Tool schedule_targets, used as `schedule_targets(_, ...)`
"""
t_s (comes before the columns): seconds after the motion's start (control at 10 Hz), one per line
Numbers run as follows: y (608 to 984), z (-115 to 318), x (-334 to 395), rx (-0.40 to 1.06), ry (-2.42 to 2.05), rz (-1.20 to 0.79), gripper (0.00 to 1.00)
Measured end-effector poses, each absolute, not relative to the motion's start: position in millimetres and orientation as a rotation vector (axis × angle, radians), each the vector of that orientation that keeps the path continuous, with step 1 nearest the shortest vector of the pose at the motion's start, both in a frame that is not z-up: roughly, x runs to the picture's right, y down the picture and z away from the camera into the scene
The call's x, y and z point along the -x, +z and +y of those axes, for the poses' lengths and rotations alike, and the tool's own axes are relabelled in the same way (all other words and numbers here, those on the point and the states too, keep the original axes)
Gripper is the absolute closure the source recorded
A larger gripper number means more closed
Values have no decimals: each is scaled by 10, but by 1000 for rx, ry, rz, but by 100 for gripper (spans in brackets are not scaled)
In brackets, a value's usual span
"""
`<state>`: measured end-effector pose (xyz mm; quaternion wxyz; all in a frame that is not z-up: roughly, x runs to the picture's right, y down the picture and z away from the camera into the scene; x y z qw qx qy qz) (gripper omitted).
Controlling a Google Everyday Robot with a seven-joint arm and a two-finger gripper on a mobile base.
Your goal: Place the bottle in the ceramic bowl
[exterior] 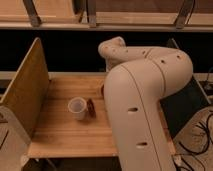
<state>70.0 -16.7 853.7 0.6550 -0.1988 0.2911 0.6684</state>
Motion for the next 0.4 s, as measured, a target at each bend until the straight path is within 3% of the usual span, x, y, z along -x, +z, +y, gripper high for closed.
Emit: schedule_targets(0.4, 8536, -165, -698, 451, 1515, 661, 20)
